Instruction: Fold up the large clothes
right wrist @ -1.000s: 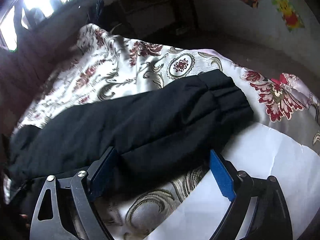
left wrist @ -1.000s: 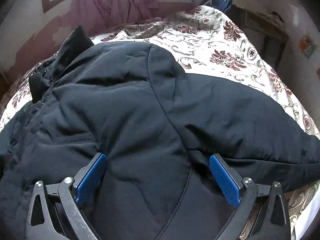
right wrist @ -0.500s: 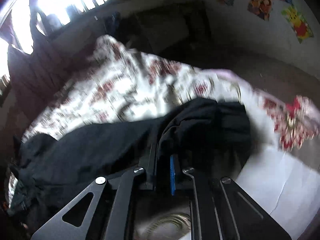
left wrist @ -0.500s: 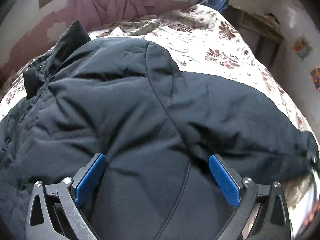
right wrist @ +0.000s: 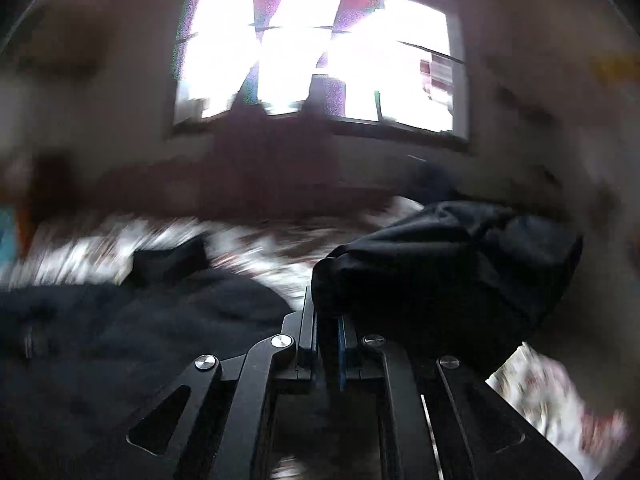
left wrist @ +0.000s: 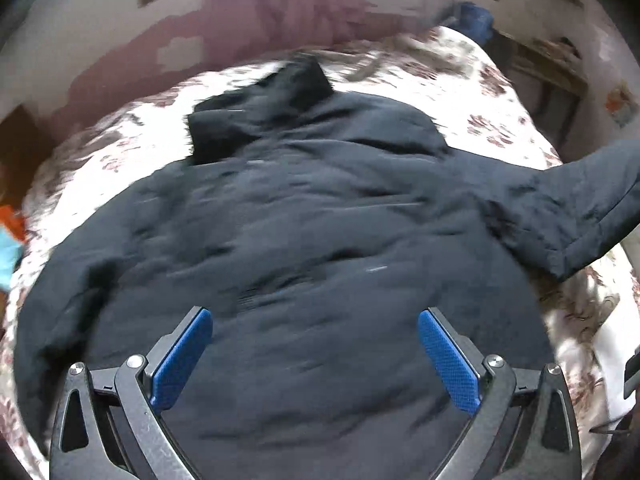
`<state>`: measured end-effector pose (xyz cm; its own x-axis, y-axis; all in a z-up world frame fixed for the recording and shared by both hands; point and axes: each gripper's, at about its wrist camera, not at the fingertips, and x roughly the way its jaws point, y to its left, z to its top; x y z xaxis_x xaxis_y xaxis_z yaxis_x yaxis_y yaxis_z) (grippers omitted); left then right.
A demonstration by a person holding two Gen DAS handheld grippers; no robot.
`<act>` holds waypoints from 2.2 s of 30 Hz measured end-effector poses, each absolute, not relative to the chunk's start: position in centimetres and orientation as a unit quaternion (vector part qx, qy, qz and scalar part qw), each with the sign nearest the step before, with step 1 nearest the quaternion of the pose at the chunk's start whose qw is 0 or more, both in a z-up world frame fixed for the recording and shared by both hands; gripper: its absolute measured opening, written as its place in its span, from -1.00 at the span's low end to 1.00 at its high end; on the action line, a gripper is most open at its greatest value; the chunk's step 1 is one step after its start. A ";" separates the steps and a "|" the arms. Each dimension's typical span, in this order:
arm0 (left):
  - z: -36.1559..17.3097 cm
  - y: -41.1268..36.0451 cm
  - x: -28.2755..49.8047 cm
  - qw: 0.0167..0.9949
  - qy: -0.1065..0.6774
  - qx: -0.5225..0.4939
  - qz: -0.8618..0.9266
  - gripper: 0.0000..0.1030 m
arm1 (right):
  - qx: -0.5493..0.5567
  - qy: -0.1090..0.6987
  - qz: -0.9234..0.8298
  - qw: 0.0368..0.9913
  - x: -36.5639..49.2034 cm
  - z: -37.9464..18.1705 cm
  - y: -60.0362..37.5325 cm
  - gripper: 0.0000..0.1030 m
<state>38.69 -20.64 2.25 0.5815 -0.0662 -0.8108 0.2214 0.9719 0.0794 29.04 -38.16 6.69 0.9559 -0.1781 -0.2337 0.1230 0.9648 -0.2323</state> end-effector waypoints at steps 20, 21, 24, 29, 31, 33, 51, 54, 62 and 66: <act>0.1 -5.8 31.2 0.889 0.432 -0.094 -0.119 1.00 | -0.120 0.244 0.092 0.958 23.3 0.8 -34.9 0.33; -0.2 -6.2 31.3 0.886 0.435 -0.100 -0.127 1.00 | -0.103 0.245 0.083 0.960 23.1 0.4 -36.6 0.33; -0.6 -8.3 32.1 0.876 0.441 -0.117 -0.159 1.00 | -0.035 0.255 0.045 0.965 23.6 -0.4 -41.2 0.35; -2.4 -12.4 35.4 0.846 0.482 -0.146 -0.175 1.00 | 0.034 0.277 -0.017 0.960 26.1 -1.8 -45.8 0.36; -3.0 -14.1 36.7 0.849 0.497 -0.116 -0.138 0.95 | 0.052 0.279 -0.033 0.958 27.1 -2.4 -46.4 0.36; -3.2 -15.3 37.1 0.856 0.495 -0.086 -0.118 0.60 | 0.073 0.278 -0.045 0.957 27.7 -2.6 -47.3 0.36; 7.3 -11.7 37.2 0.946 0.315 0.059 0.043 -0.93 | 0.069 0.222 -0.007 0.973 30.6 -1.2 -43.9 0.36; 6.2 -8.4 38.3 0.939 0.332 0.053 0.072 -0.93 | 0.084 0.229 0.009 0.970 32.7 -0.8 -42.9 0.35; -0.9 -5.1 41.6 0.913 0.386 0.068 0.112 -0.94 | 0.088 0.334 0.016 0.938 38.3 -5.4 -41.1 0.12; -4.0 -4.3 43.0 0.895 0.424 0.065 0.124 -0.94 | 0.107 0.349 0.022 0.931 38.8 -6.3 -41.3 0.12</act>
<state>42.98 -4.31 -4.03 0.6104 0.2764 -0.7423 -0.1664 0.9610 0.2210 38.82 -41.30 -6.26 0.7561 0.1145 -0.6444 0.0345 0.9762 0.2139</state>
